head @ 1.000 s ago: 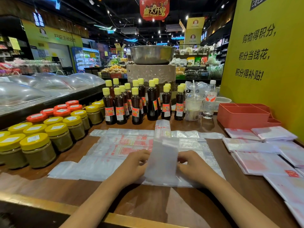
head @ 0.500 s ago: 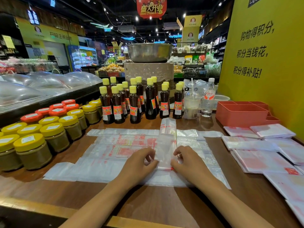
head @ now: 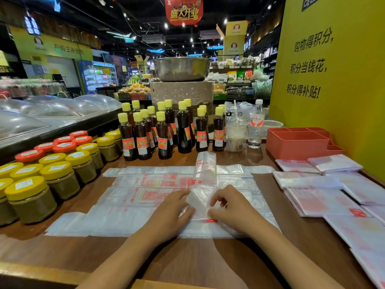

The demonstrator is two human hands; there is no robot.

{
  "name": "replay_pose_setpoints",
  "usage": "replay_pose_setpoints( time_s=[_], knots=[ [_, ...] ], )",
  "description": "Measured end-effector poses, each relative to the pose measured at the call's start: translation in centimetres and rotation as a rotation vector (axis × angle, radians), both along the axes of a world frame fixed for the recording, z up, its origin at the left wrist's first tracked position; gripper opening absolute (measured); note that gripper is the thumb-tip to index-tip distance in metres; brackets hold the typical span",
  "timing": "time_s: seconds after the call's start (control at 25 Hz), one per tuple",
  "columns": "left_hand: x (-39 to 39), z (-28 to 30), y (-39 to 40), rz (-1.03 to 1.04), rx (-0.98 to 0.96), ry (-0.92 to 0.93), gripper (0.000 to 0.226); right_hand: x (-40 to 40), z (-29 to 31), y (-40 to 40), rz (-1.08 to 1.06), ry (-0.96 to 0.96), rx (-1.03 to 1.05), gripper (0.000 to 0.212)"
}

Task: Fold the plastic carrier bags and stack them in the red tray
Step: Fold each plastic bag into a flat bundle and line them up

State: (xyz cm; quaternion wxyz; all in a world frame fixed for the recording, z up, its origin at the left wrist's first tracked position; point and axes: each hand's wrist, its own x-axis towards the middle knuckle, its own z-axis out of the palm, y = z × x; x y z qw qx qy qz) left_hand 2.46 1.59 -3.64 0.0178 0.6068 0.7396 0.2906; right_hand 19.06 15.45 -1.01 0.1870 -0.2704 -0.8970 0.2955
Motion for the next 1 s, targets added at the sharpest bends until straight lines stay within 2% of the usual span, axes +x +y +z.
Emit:
replay_pose_setpoints(
  time_s=[0.2, 0.44, 0.68, 0.76, 0.88, 1.0],
  knots=[
    [0.0, 0.0, -0.2, -0.033, -0.091, -0.048, 0.042, 0.0, -0.1, -0.2, 0.109, 0.024, 0.065, 0.011],
    [-0.2, 0.0, -0.9, -0.034, -0.112, -0.121, 0.048, -0.4, -0.7, 1.4, 0.093, -0.022, 0.155, 0.037],
    [0.5, 0.7, -1.1, -0.097, -0.114, -0.087, 0.040, -0.1, -1.1, 2.7, 0.024, -0.325, 0.236, 0.049],
    [0.8, 0.9, -1.1, -0.098, -0.105, -0.063, 0.039, 0.1, -0.8, 2.6, -0.046, -0.242, 0.295, 0.048],
    [1.0, 1.1, -1.3, -0.066, -0.121, -0.015, 0.039, 0.8, 0.1, 2.0, -0.008, -0.068, 0.173, 0.044],
    [1.2, 1.3, -1.2, -0.026, -0.145, 0.056, 0.048, 1.2, 0.5, 0.6, 0.149, -0.168, 0.154, 0.048]
  ],
)
